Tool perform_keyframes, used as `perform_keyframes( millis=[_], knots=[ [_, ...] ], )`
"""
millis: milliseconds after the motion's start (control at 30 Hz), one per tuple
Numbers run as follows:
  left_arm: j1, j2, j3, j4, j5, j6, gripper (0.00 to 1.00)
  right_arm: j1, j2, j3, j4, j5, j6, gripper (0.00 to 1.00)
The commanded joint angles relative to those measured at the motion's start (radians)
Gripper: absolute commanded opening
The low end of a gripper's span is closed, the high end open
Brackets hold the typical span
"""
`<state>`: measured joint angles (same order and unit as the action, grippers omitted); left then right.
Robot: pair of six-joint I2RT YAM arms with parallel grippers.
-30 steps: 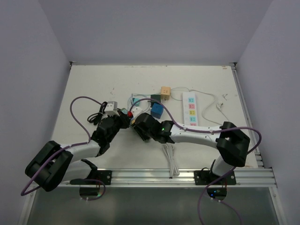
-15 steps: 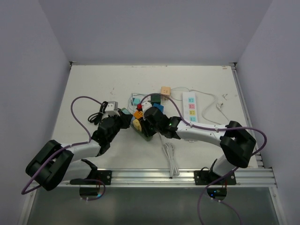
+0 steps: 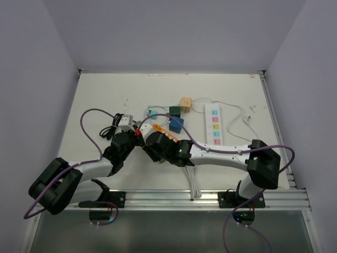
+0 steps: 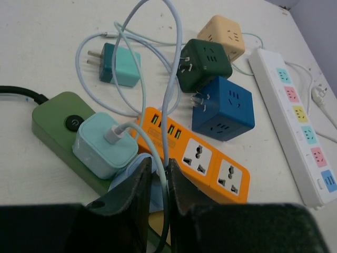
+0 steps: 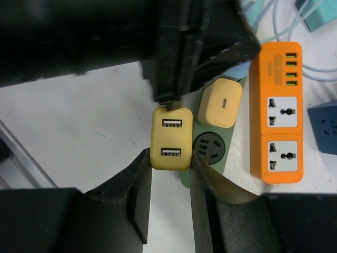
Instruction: Pull the plug off the socket
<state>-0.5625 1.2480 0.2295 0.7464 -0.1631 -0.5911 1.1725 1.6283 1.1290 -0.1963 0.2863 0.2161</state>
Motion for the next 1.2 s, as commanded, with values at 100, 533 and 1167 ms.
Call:
perform_keyframes(
  millis=[100,533,1167],
  knots=[
    [0.004,0.036,-0.033,-0.206,-0.033,0.007,0.2,0.055,0.004,0.075,0.032,0.145,-0.049,0.01],
    [0.004,-0.001,-0.021,-0.246,-0.026,0.001,0.28,-0.216,-0.261,-0.215,0.123,-0.07,0.08,0.05],
    [0.003,-0.058,0.142,-0.403,0.005,0.174,0.61,-0.755,-0.039,-0.249,0.354,-0.614,0.327,0.18]
  ],
)
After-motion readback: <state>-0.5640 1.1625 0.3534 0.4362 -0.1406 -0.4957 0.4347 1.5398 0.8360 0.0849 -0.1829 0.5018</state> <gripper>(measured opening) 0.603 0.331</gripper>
